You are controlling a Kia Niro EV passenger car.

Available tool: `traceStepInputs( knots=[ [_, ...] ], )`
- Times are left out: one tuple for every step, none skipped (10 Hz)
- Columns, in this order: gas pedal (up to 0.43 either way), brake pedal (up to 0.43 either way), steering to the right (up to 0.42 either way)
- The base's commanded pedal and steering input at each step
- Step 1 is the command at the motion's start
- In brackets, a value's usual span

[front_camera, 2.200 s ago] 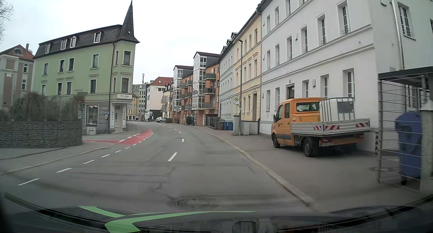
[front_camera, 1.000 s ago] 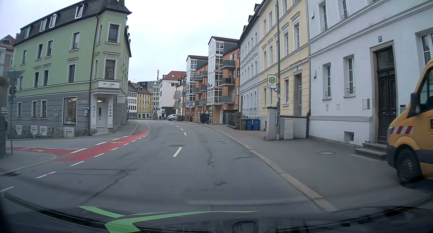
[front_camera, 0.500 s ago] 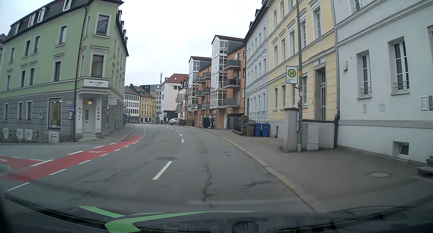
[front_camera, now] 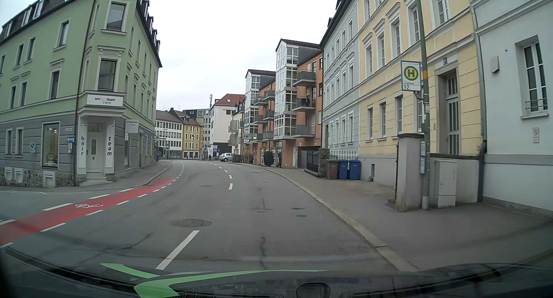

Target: Follow the waypoints while adhering to traffic rules and regulations

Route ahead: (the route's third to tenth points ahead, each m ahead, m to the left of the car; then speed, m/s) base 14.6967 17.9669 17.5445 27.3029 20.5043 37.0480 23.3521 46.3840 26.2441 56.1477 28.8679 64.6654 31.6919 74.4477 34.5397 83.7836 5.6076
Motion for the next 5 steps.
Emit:
traceStepInputs(
  knots=[
    [0.000,0.000,-0.123],
    [0.000,0.000,-0.173],
    [0.000,0.000,-0.222],
    [0.000,0.000,-0.266],
    [0.059,0.000,-0.316]
  ],
)
